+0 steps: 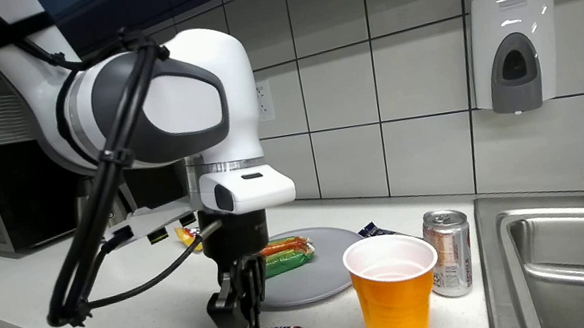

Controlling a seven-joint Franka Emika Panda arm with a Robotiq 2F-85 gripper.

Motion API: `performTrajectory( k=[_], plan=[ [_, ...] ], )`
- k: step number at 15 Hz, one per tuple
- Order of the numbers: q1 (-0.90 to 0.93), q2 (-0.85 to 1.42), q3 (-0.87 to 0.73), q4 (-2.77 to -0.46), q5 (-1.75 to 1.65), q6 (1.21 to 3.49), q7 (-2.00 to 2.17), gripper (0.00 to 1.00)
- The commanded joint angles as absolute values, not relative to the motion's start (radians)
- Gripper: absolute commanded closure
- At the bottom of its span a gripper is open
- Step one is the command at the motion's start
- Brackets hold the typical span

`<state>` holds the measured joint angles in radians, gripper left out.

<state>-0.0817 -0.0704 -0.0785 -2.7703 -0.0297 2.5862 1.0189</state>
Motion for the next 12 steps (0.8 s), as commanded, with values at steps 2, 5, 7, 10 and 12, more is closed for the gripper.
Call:
performTrajectory(
  k=[2,5,7,10,12],
  plan=[
    [-0.094,-0.171,-0.057,-2.789,-0.056,2.537,1.043,0.96],
    [-0.094,-0.22,-0.038,-2.789,-0.05,2.509,1.047,0.96],
    [-0.093,-0.249,-0.022,-2.788,-0.046,2.484,1.044,0.96],
    [-0.094,-0.274,-0.004,-2.781,-0.039,2.452,1.029,0.96],
    [-0.094,-0.274,0.004,-2.765,-0.037,2.438,1.016,0.96]
  ],
)
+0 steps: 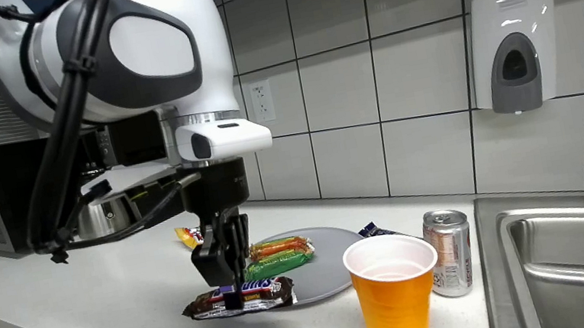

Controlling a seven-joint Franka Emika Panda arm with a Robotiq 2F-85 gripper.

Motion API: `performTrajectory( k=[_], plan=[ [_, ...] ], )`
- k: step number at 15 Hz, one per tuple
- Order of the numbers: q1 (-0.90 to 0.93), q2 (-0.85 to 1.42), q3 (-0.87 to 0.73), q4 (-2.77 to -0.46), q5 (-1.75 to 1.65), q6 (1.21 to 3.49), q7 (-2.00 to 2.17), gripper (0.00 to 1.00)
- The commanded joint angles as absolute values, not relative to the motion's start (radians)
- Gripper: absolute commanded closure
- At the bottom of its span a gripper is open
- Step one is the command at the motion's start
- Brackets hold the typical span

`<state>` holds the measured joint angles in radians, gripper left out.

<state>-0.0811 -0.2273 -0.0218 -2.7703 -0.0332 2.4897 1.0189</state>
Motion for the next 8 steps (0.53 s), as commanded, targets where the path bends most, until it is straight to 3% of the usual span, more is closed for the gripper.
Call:
performTrajectory(
  k=[1,8],
  plan=[
    [-0.094,-0.271,0.006,-2.755,-0.035,2.435,1.008,0.96],
    [-0.09,-0.195,0.009,-2.677,-0.04,2.449,0.956,0.96]
  ],
)
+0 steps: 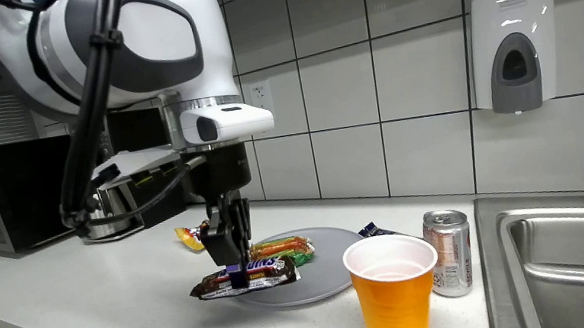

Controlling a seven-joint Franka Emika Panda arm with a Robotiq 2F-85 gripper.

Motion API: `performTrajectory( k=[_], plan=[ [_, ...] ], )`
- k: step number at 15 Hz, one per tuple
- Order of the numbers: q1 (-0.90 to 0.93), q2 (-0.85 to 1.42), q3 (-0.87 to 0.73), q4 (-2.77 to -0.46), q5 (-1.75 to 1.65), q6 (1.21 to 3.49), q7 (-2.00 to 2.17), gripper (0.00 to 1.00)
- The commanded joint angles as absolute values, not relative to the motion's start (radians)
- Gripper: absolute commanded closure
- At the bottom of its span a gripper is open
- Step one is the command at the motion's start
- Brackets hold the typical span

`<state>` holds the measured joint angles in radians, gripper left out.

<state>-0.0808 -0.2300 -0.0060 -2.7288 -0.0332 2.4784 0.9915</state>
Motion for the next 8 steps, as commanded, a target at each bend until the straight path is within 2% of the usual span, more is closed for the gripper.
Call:
performTrajectory(
  k=[1,8],
  plan=[
    [-0.088,-0.18,0.009,-2.664,-0.04,2.45,0.947,0.96],
    [-0.08,-0.056,-0.001,-2.571,-0.049,2.458,0.901,0.96]
  ],
)
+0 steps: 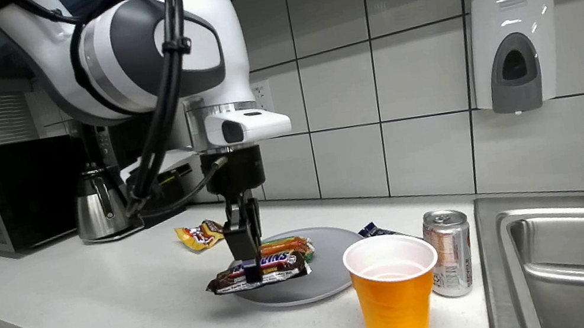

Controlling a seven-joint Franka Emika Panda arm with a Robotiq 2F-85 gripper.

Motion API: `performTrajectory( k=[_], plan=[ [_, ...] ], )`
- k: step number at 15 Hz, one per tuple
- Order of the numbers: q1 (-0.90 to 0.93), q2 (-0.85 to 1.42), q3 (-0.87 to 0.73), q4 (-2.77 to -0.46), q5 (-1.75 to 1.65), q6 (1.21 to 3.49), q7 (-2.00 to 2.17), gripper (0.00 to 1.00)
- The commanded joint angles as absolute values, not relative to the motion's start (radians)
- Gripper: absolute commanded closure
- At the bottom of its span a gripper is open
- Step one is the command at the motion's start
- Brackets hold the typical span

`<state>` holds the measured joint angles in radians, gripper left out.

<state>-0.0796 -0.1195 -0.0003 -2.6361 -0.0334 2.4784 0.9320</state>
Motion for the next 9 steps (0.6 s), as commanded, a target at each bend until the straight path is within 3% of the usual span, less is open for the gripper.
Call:
performTrajectory(
  k=[1,9],
  plan=[
    [-0.078,-0.039,-0.003,-2.557,-0.05,2.456,0.897,0.96],
    [-0.044,0.08,-0.015,-2.46,-0.061,2.453,0.885,0.96]
  ],
)
